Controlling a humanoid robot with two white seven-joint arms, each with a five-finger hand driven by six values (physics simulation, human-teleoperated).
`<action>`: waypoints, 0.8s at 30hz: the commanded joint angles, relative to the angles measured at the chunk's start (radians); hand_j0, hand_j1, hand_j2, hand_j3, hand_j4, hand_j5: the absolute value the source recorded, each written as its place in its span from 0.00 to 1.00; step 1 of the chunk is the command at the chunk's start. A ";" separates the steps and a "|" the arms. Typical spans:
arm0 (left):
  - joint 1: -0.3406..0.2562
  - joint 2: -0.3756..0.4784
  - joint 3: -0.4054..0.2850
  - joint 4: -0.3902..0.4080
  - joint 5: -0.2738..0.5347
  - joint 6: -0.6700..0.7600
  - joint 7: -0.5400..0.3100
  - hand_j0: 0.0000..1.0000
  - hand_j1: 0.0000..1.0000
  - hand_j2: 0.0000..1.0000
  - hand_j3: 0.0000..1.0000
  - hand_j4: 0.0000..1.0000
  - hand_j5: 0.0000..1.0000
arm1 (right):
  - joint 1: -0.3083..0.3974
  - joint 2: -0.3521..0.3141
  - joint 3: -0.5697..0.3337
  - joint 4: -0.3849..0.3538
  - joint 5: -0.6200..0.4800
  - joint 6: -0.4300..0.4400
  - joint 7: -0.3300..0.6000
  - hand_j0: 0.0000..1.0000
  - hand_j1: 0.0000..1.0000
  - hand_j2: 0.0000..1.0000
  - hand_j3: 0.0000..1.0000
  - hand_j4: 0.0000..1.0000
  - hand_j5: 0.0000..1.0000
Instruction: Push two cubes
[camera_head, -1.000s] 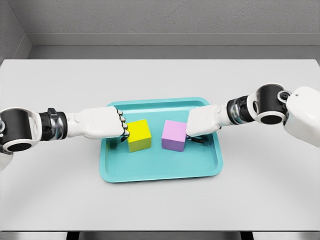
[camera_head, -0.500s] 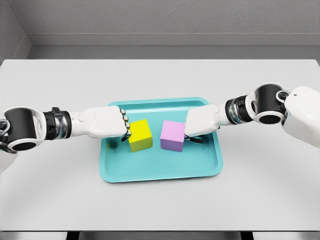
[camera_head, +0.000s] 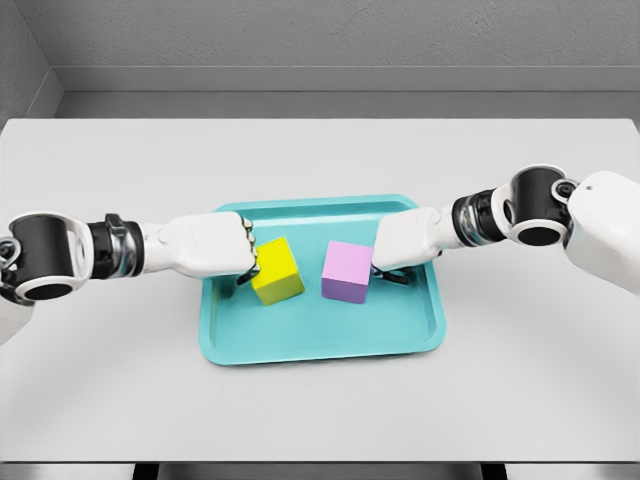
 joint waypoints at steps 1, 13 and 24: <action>0.000 0.004 0.002 0.001 0.002 -0.005 -0.001 0.48 0.48 0.48 0.48 0.48 0.48 | 0.000 0.008 0.002 0.005 -0.002 0.002 0.000 0.17 0.17 0.17 0.17 0.17 0.17; -0.008 0.008 0.008 0.001 0.017 -0.005 -0.001 0.48 0.48 0.48 0.48 0.48 0.48 | -0.002 0.025 0.008 0.010 0.002 0.002 0.000 0.17 0.17 0.17 0.17 0.17 0.17; 0.003 0.054 0.040 0.011 0.037 -0.005 -0.001 0.49 0.49 0.49 0.49 0.49 0.49 | -0.008 0.037 0.015 0.010 0.002 0.002 0.000 0.17 0.17 0.17 0.17 0.17 0.17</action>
